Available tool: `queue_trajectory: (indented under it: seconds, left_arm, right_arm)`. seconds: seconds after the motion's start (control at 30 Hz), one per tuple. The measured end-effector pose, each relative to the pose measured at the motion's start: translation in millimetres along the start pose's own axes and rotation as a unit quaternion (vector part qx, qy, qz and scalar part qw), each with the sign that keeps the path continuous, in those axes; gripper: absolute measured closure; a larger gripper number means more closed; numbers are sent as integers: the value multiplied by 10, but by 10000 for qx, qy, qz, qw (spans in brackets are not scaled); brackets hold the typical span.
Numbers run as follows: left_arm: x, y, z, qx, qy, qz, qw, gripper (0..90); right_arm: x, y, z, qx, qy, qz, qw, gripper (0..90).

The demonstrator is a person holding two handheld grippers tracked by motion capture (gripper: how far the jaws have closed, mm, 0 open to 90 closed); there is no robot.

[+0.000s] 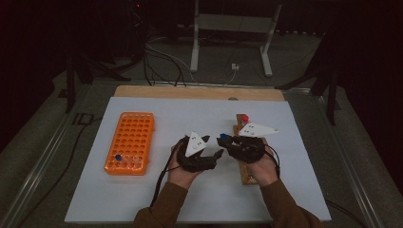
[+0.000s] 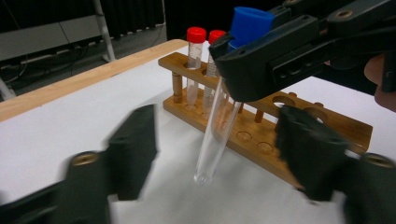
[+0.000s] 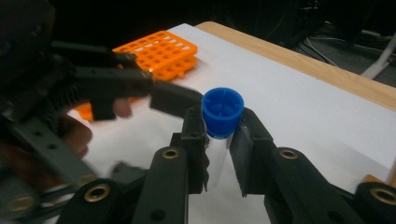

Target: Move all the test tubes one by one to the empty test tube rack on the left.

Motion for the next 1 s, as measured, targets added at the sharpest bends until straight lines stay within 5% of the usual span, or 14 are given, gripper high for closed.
queue_trajectory:
  seconds: [0.17,0.6,0.87,1.0]
  left_arm:
    - [-30,39,-11,48,165,67,9998,592]
    - [-58,38,-25,-56,246,36,9997,765]
    - [-82,-3,62,107,160,104,9998,769]
    - [-65,-59,121,185,63,56,9998,769]
  right_arm:
    - [-4,24,26,76,41,16,10000,759]
    - [-23,56,60,189,82,51,9998,747]
    - [-23,23,20,201,153,-80,9997,245]
    - [-46,11,-18,43,166,-17,9999,138]
Point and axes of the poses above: each handheld gripper's, and its own axes: y roughly forward along the jaws, x roughly out of its top, z roughly to its left, the point moved 5 cm from there along y, roughly forward along the jaws, and after that the axes turned 9 degrees about -z, right-handed, at the moved point
